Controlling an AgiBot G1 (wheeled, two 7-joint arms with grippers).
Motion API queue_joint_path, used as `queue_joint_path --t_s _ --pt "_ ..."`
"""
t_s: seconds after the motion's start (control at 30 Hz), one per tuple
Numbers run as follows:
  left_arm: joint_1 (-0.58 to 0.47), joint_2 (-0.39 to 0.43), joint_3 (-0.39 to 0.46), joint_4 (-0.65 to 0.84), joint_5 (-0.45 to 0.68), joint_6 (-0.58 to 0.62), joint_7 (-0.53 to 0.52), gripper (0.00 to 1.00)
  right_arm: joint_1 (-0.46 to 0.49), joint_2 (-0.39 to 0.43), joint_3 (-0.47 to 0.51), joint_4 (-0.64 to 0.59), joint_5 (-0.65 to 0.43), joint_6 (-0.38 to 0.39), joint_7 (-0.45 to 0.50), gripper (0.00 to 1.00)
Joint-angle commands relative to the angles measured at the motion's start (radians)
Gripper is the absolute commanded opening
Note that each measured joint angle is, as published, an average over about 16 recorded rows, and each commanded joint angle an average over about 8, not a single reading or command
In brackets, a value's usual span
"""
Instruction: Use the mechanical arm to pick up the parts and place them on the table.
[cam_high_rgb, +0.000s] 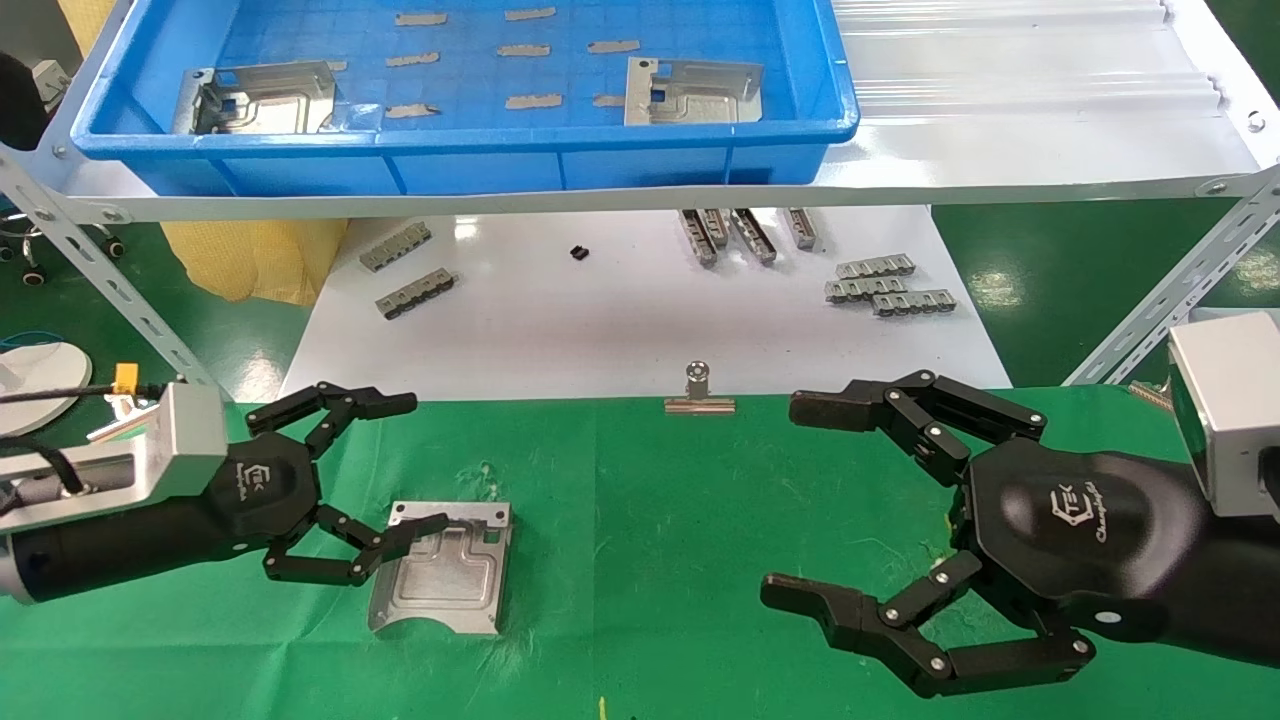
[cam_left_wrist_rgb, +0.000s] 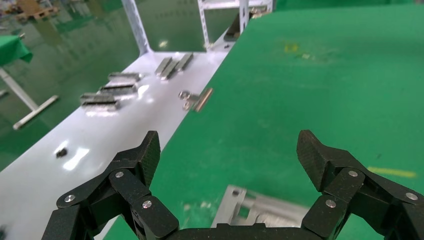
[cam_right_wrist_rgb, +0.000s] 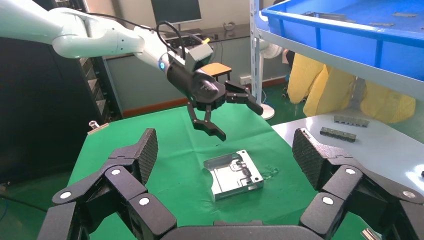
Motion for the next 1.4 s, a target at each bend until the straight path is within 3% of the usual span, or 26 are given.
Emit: queue_joint_path --t_s 0.03,1.2,1.4 --pt "0.014 -0.009 -0.014 -0.041 -0.007 -0.003 -0.033 1.0 0.0 0.0 0.0 0.0 0.0 0.0 0.0 1.0" --pt "0.249 -0.169 -0.267 -0.763 -0.123 -0.06 -0.615 1.0 0.0 0.0 0.0 0.0 0.0 0.0 0.0 1.0" --pt "0.277 -0.187 -0.297 -0.849 -0.137 -0.065 -0.678 1.0 0.0 0.0 0.0 0.0 0.0 0.0 0.0 1.0"
